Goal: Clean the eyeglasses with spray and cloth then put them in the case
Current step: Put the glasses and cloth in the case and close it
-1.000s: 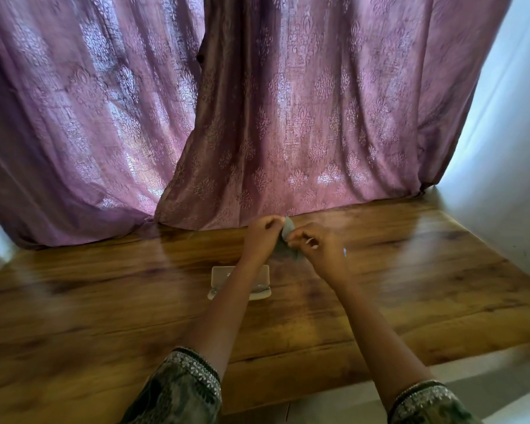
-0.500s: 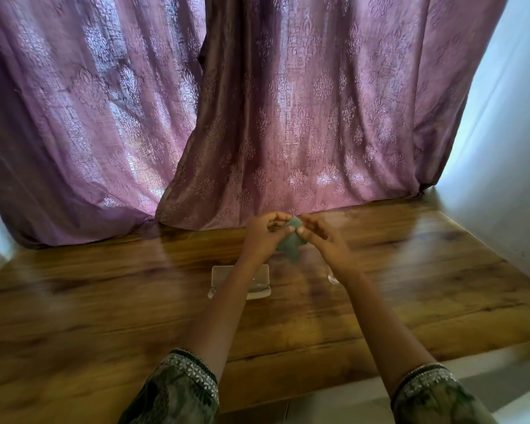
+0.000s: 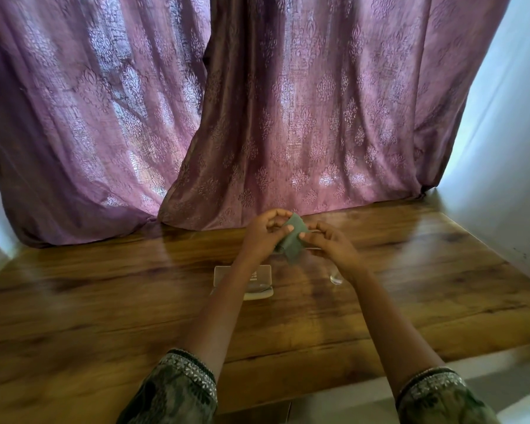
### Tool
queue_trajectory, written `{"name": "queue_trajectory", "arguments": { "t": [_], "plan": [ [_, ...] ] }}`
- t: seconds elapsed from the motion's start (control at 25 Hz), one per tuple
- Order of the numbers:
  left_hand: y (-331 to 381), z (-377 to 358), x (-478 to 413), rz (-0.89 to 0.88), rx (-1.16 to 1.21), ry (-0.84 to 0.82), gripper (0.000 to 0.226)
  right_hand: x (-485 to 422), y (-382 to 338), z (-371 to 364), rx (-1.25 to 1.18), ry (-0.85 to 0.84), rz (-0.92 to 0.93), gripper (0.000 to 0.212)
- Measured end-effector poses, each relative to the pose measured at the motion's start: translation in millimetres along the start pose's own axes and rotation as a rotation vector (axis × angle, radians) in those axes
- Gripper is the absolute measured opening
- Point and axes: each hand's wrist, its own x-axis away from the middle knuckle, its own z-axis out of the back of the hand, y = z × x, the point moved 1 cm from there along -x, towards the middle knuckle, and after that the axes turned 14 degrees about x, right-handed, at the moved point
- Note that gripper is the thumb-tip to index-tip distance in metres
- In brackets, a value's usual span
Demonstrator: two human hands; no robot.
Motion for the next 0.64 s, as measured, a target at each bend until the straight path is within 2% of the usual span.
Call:
{"name": "queue_trajectory", "arguments": {
  "t": [0.16,0.32,0.4,0.52,0.64],
  "plan": [
    [5.0,0.2,-2.1,-0.004,-0.036,-0.123,0.023,1.1,-9.8,-0.3,0.096,-0.067,0.074,0.024],
    [2.7,3.9,1.1,0.113,0.038,-0.141,0.024,2.3,-15.6,4.6,0.186,-0.046,0.046,0.008],
    [-2.4,4.5,2.3,0.17,0.119,-0.078,0.024,1.4,-17.0,4.4,0.176,-0.005,0.028,0.014],
    [-8.3,0.6,10.1,0.437,0.386,0.005,0.019,-0.1,-18.5,0.8,0.061,0.051,-0.009,0.015],
    [-20.2,-4.0,17.5,0.66,0.475,-0.092,0.045,0.2,-18.8,-4.1,-0.086,0.042,-0.063,0.004]
  ]
}}
